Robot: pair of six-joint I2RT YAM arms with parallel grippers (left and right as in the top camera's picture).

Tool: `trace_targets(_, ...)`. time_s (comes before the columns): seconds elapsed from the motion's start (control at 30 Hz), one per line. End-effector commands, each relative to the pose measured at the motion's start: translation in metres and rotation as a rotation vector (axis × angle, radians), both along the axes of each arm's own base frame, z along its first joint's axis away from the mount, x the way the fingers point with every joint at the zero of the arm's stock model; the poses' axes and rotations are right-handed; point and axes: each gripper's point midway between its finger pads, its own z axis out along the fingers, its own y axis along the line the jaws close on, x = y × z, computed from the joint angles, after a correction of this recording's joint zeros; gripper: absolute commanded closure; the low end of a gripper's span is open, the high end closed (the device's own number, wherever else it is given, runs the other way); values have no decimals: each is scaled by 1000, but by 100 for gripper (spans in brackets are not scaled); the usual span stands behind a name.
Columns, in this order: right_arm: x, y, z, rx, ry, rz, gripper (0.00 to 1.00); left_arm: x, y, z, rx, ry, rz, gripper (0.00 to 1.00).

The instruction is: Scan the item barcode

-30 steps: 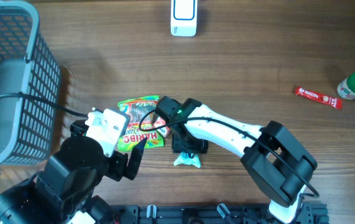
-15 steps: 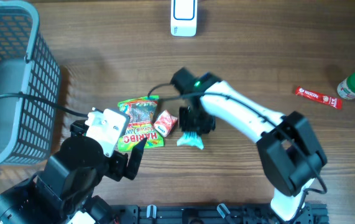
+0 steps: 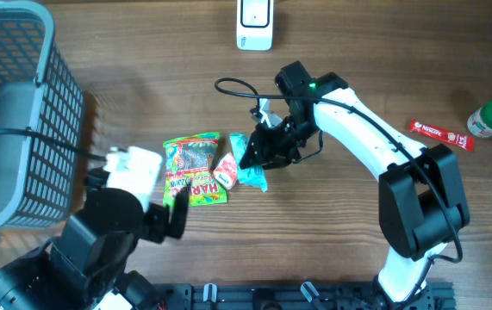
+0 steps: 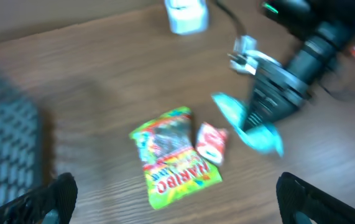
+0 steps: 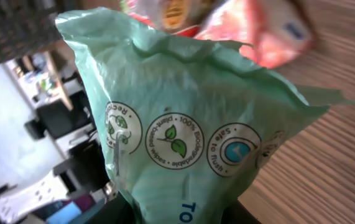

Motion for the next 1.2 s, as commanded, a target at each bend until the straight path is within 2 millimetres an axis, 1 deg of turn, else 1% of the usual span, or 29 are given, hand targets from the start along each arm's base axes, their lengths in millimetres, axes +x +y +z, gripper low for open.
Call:
trace_targets(0.0,1,10,15,112,-16,38,73,7,39,18,-73,-107,271,0)
trace_targets(0.03,1,10,14,112,-15,38,75,6,42,18,-70,-116,280,0)
trace_targets(0.1,0,11,16,127,-7,38,87,3,53,13,-51,-136,313,0)
trace_targets(0.17,-6,19,32,249,0,68,87,-1,65,2,-46,-149,367,0)
trace_targets(0.2,-9,23,42,322,0,86,85,-4,71,-6,-62,-152,400,0)
trace_targets(0.23,-11,26,50,378,8,93,80,-6,75,-12,-101,-158,441,0)
trace_targets(0.3,-13,29,63,453,29,92,70,-10,81,-18,-164,-174,482,0)
trace_targets(0.33,-13,31,68,483,35,92,67,-12,85,-20,-198,-185,514,0)
trace_targets(0.43,-15,35,91,623,59,92,66,-18,96,-23,-305,-211,596,0)
trace_targets(0.53,-14,36,115,786,38,103,66,-22,101,-22,-380,-222,639,0)
trace_targets(0.57,-14,36,118,812,26,107,66,-22,101,-22,-384,-223,640,0)
trace_targets(0.63,-12,37,118,825,-1,119,63,-22,101,-22,-382,-221,639,0)
trace_targets(0.67,-10,38,119,836,-25,129,58,-22,101,-24,-376,-218,640,0)
trace_targets(0.73,-9,39,118,843,-49,139,54,-23,101,-26,-366,-209,638,0)
trace_targets(0.77,-8,39,116,834,-66,146,52,-24,102,-28,-358,-204,638,0)
trace_targets(0.83,-3,41,93,716,-123,160,53,-26,103,-31,-340,-194,639,0)
trace_targets(0.87,0,39,74,606,-164,168,59,-26,103,-32,-339,-184,634,0)
trace_targets(0.9,2,37,63,545,-186,174,64,-27,101,-33,-341,-177,627,0)
trace_targets(0.93,3,35,53,497,-201,176,69,-27,100,-34,-343,-172,623,0)
trace_targets(0.97,4,33,45,460,-209,177,71,-27,99,-34,-345,-169,620,0)
trace_targets(1.0,4,31,39,431,-214,178,75,-27,99,-35,-346,-166,618,0)
trace_targets(1.07,4,24,17,325,-194,155,78,-27,99,-35,-346,-166,618,0)
trace_targets(1.17,8,15,-10,185,-161,91,78,-27,99,-35,-346,-166,618,0)
